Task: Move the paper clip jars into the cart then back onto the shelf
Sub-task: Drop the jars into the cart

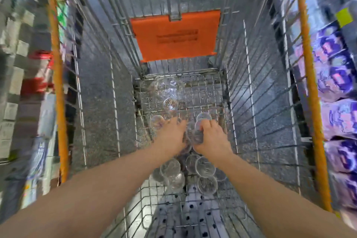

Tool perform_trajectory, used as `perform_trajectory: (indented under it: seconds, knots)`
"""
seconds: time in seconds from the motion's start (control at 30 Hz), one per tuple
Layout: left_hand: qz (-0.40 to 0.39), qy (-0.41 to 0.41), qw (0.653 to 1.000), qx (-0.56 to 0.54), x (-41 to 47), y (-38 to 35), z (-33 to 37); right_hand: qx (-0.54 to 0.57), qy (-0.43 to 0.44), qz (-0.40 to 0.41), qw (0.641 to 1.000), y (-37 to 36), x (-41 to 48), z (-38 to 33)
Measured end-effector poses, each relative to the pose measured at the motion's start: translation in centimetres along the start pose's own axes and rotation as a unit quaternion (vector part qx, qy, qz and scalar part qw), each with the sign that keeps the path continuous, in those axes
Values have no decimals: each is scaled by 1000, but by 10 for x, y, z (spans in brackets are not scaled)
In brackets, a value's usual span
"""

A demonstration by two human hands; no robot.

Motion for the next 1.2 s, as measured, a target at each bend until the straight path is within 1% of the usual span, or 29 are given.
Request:
perform_trajectory:
  seconds: [0.07, 0.13, 0.27, 0.4, 0.47, 0.57, 0.63, 0.77, 0.9, 1.03, 1.2]
  knots:
    - [-8, 0, 1000, -13, 10, -19, -1, 2, -6, -41, 999, -24, 1, 10]
    - [-26, 3, 999, -40, 16, -31, -3, 6, -10, -60, 998, -39, -1, 15]
    - [-61, -16, 997, -37, 18, -38, -3, 24, -18, -38, 999, -42, -3, 18]
    - [-90, -28, 995, -25, 9, -36, -1, 16, -8, -27, 999, -30, -5, 13]
    - [-93, -27, 995, -39, 4, -30, -2, 13, -2, -18, 1000, -21, -4, 10]
    - [-88, -28, 993, -75, -6, -12, -2, -22, 33, 10, 999, 1, -5, -2]
    - [-80, -38, 993, -84, -15, 4, -1, -24, 35, 16, 999, 17, -9, -10]
    - [-43, -60, 996, -54, -41, 50, -1, -38, 49, 7, 998, 51, -21, -35]
    - [20, -87, 995, -32, -83, 107, 3, -51, 78, 30, 995, 98, -40, -73]
    - [91, -108, 990, -13, -143, 163, 12, -70, 98, 43, 992, 145, -64, -115]
    - [196, -100, 975, -8, -225, 222, 15, -130, 186, 100, 969, 205, -110, -172]
Point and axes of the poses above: each hand's wrist, its own x-axis towards the middle knuckle, its own y-axis out of the back of the hand, z = x × y, the point moved 10 cm from there along x, towards the middle knuckle, and after that the axes turned 15 degrees about y, right-handed, at the moved point
